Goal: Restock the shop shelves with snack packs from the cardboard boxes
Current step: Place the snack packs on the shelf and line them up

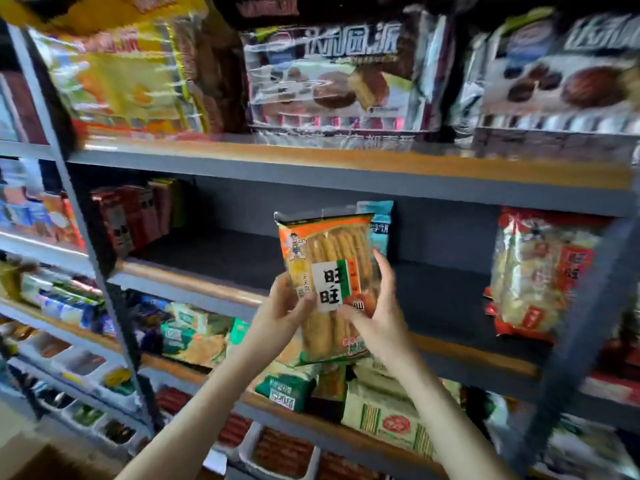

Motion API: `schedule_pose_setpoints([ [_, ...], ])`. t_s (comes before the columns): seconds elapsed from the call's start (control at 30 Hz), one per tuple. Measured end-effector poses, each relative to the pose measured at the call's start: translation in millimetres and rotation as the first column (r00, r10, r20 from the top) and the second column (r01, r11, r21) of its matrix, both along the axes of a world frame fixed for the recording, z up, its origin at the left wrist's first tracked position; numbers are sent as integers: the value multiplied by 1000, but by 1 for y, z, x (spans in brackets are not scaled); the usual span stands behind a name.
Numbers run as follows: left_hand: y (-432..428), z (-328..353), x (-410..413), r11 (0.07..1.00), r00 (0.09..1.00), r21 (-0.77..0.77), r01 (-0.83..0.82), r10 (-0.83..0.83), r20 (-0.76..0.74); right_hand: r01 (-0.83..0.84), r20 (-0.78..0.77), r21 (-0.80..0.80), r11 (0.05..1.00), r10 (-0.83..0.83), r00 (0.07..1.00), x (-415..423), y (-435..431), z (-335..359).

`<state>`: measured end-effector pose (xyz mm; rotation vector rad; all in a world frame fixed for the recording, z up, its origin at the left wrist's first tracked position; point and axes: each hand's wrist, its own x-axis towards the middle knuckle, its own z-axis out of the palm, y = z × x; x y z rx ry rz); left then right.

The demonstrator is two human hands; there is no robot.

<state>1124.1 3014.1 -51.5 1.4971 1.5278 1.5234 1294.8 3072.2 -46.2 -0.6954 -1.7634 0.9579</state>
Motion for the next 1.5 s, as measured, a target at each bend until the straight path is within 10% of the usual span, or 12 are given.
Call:
schedule_pose_setpoints([
  [0.33, 168, 21, 1, 991, 755, -24, 134, -118, -645, 553, -27, -316, 771, -589, 807, 61, 159, 20],
  [0.5, 248, 20, 12, 998, 286, 5, 66, -14, -958, 811, 507, 61, 581, -718, 477, 56, 220, 9],
  [0.63, 292, 5, 14, 999, 34, 27, 46, 25, -999, 772, 581, 55, 634, -649, 491, 42, 235, 10],
  [0.9, 318, -9, 14, 992, 6, 98, 80, 97, -995, 736, 649, 189, 650, -645, 403, 8, 239, 9],
  [1.17, 340, -3, 5, 951, -41, 247, 184, 258, -965, 697, 640, 560, 448, -768, -20, 54, 262, 9],
  [1.4, 344, -2, 15, 961, -43, 222, 165, 232, -972, 215, 768, 608, 764, -635, 86, 64, 253, -2],
  [1.5, 349, -6, 14, 948, -26, 263, 177, 272, -962, 152, 745, 646, 748, -661, 86, 83, 256, -4],
])
